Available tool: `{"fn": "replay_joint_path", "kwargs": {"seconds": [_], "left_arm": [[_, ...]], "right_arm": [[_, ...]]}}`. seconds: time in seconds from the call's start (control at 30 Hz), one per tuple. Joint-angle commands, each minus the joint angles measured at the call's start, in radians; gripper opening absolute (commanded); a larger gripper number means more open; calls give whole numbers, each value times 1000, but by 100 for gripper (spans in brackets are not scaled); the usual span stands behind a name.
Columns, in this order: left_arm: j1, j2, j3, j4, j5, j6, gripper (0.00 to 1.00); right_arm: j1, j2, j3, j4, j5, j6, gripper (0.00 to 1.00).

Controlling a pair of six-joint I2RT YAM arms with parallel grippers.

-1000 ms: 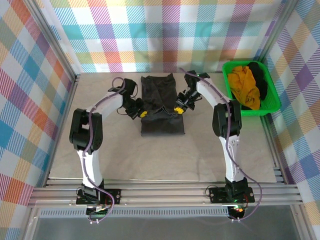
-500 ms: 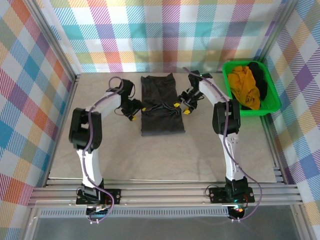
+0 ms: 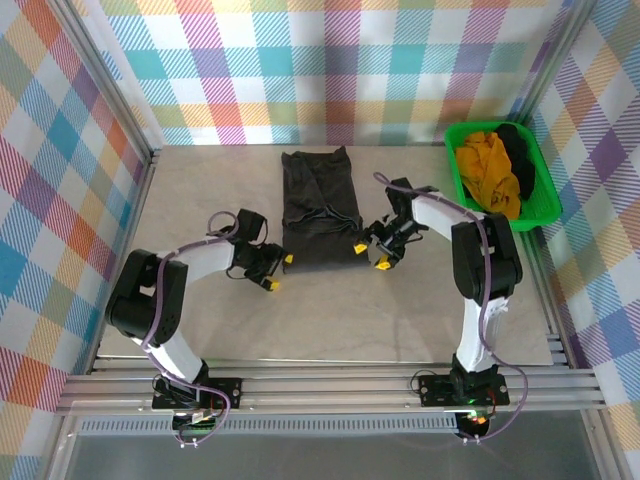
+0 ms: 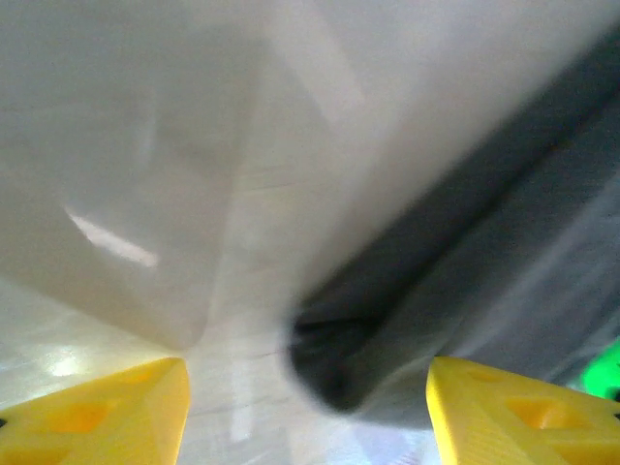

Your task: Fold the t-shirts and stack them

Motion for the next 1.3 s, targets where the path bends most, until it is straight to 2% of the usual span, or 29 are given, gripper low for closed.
{"fn": "replay_joint_path", "kwargs": {"seconds": [0.0,0.13,0.2,0.33,0.43,0.47,0.5,0.63,0.73,0.87,0.97,1.1,1.27], "left_arm": [[-23,47,49,127,8,-38,66],[-29,75,47,138,11,-33,62],[-31,94,46,150,18,-31,55],[-29,123,61,167,17,-32,28],[-28,119,111,126,1,-11,8],[-26,118,146,88,-4,11,3],[-23,117,183,53,-8,25,0],[22,138,419,-138,7,69,0],[57,154,582,-185,19,75,0],[62,166,665,-267,43,124,0],[53,128,540,-262,64,139,0],[25,32,303,-241,110,154,0],[-43,-64,72,-326,172,261,0]], "right_arm": [[-2,50,11,94,-62,43,61],[8,116,83,63,-82,47,57],[11,137,99,52,-89,51,52],[13,150,81,101,-116,86,35],[15,139,105,102,-98,99,13],[13,124,122,91,-71,99,4],[10,110,141,76,-47,96,0],[-23,72,317,-18,10,93,0],[-43,96,520,-120,20,80,0],[-44,148,663,-227,-17,59,0],[-29,110,546,-194,-48,59,0],[-10,-6,270,-115,-91,65,0],[43,-143,-58,-108,-138,-5,0]]}}
